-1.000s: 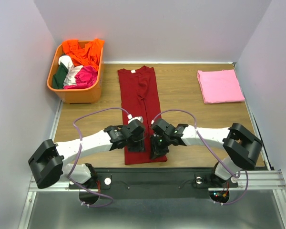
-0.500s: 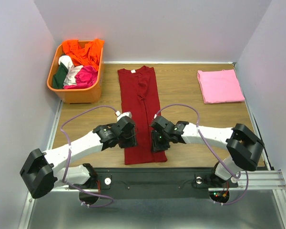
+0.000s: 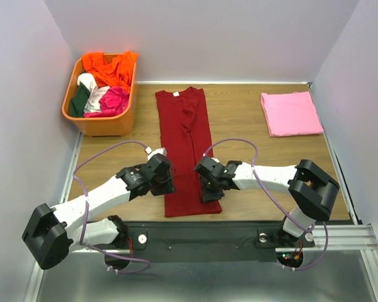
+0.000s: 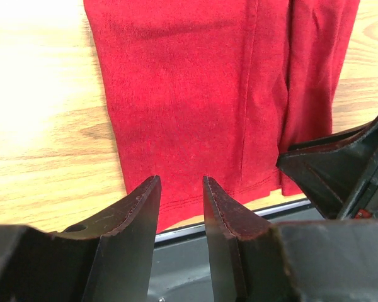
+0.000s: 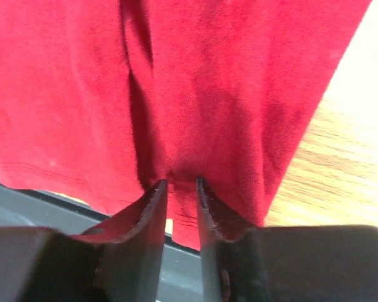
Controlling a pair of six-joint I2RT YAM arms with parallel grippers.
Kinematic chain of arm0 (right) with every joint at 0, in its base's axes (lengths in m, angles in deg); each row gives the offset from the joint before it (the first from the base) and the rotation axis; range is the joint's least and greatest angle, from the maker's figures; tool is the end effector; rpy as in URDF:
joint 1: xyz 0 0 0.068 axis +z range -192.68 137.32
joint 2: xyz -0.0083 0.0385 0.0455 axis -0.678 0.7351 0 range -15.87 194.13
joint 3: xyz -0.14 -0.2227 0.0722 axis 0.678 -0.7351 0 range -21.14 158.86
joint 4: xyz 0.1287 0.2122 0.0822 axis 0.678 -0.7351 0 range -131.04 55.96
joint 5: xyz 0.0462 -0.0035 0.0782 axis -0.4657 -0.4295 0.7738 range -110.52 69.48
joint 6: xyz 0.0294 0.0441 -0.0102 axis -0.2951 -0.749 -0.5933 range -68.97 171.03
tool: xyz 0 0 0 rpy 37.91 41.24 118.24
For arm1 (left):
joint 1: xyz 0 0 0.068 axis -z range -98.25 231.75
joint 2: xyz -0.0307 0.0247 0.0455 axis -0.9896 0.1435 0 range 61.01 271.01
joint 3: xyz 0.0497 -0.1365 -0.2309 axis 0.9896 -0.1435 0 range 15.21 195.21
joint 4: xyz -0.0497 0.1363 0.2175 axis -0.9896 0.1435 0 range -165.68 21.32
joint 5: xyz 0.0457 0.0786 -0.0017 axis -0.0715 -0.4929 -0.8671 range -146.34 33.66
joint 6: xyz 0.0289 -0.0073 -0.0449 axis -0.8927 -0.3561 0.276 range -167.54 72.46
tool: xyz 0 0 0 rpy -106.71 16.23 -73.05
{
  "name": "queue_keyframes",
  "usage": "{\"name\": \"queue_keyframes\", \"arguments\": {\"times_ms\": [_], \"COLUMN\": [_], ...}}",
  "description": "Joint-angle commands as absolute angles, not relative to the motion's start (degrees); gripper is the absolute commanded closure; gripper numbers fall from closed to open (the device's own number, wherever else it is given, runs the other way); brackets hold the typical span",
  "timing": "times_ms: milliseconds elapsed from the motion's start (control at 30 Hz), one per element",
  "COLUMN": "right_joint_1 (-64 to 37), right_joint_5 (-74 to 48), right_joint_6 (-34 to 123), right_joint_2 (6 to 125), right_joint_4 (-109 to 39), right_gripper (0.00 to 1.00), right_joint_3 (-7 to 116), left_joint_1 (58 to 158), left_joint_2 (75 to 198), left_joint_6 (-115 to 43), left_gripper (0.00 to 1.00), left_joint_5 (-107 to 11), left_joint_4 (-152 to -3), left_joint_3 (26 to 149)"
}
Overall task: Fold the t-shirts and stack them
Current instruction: Fold the tshirt
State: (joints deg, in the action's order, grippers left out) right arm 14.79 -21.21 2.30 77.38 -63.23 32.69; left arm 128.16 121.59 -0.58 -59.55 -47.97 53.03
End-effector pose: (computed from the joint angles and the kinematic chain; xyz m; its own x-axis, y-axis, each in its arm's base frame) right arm 0.1629 0.2546 0.1657 -0.9621 -0.1110 -0.2491 -0.1782 0.9472 0.2666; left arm 0.1457 -0.1503 0.2196 -0.8735 -0.1407 -0.4660 0.0882 0.8957 -0.4358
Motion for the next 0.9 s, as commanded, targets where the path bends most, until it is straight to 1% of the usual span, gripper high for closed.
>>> {"name": "queue_keyframes", "arguments": {"times_ms": [0, 33, 67, 367, 600, 633, 667, 700, 767, 800, 867], "right_joint_1": [15.3, 15.3, 15.4, 15.9, 15.9, 15.9, 15.9, 15.9, 15.9, 16.2, 16.6], "right_joint_5": [-24.6, -24.6, -24.6, -22.2, -22.4, -23.0, -23.7, -25.2, -26.3, -26.8, -29.2], "right_joint_6": [1.3, 1.4, 1.4, 1.5, 1.0, 0.8, 0.8, 0.6, 0.6, 0.7, 0.8], "right_joint_2": [77.3, 77.3, 77.3, 75.3, 75.1, 75.1, 75.3, 75.5, 76.1, 76.8, 78.0], "right_joint_4": [-65.1, -65.1, -65.2, -65.2, -65.3, -65.3, -65.3, -65.4, -65.7, -66.0, -66.9], "right_gripper": [0.72, 0.74, 0.79, 0.99, 0.99, 0.98, 0.95, 0.88, 0.79, 0.73, 0.71], "right_joint_3": [34.4, 34.4, 34.7, 37.5, 37.2, 37.2, 37.0, 37.1, 37.9, 38.4, 39.9], "left_joint_1": [127.9, 127.9, 127.8, 127.8, 127.8, 127.8, 127.8, 127.8, 127.8, 127.8, 127.8], "left_joint_2": [119.4, 119.3, 119.0, 118.8, 120.0, 120.0, 120.1, 120.1, 120.1, 120.1, 120.1], "left_joint_6": [-1.5, -1.5, -1.4, -1.3, -1.5, -1.5, -1.5, -1.5, -1.4, -1.3, -1.2], "left_gripper": [0.55, 0.55, 0.55, 0.55, 0.55, 0.55, 0.55, 0.55, 0.55, 0.55, 0.55], "left_joint_5": [-60.0, -60.0, -60.0, -59.6, -57.8, -57.8, -57.7, -57.6, -57.5, -57.4, -57.4], "left_joint_4": [-48.3, -48.2, -48.2, -48.3, -49.7, -49.7, -49.7, -49.9, -50.1, -50.1, -50.2], "left_joint_3": [52.1, 51.9, 51.9, 51.8, 51.9, 51.9, 51.8, 51.8, 51.6, 51.6, 51.5]}}
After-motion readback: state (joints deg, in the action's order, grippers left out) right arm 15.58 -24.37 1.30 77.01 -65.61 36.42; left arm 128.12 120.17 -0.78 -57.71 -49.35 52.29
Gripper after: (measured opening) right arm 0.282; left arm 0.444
